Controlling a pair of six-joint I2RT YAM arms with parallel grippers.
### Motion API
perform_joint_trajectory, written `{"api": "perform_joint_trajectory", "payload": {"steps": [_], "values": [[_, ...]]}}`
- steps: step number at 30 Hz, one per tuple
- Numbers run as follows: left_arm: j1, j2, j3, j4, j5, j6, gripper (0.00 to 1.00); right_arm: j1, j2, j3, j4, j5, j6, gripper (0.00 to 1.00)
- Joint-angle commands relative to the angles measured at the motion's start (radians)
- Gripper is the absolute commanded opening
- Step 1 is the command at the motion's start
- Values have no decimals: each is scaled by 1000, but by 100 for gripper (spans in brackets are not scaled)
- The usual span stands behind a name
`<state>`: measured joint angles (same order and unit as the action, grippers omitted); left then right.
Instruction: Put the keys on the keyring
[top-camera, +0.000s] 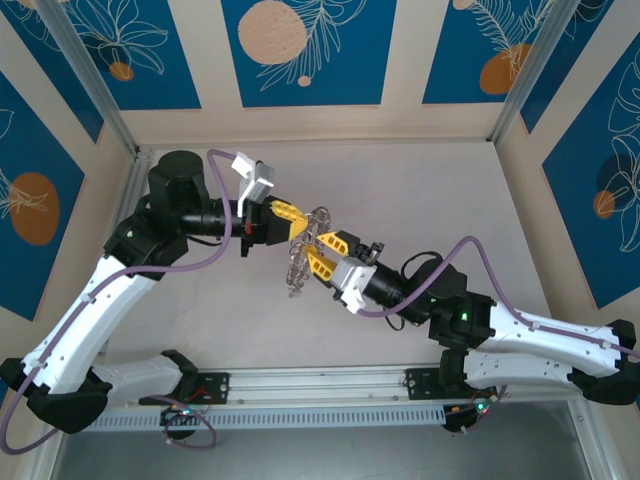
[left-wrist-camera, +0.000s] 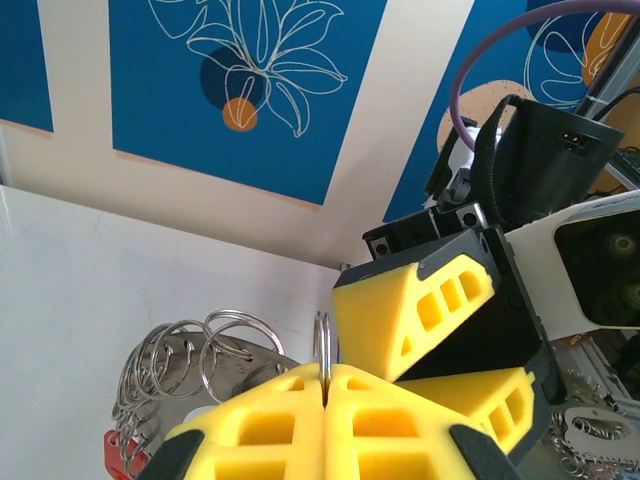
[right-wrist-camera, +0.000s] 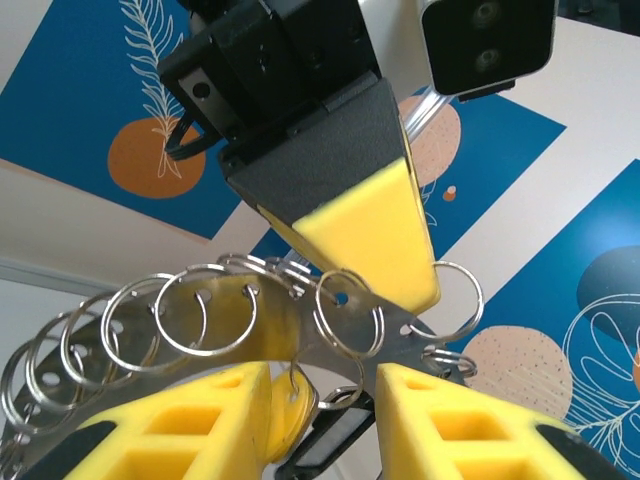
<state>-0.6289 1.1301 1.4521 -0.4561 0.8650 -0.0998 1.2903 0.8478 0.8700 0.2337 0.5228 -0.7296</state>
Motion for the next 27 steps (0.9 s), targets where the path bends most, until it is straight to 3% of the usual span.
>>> {"api": "perform_joint_trajectory", "payload": {"steps": [1, 27], "values": [[16, -1, 6, 50, 43, -14, 0, 12, 9, 35, 70, -7, -28, 33], [20, -6, -2, 79, 75, -49, 0, 42, 69, 44, 143, 59, -187, 28]]}}
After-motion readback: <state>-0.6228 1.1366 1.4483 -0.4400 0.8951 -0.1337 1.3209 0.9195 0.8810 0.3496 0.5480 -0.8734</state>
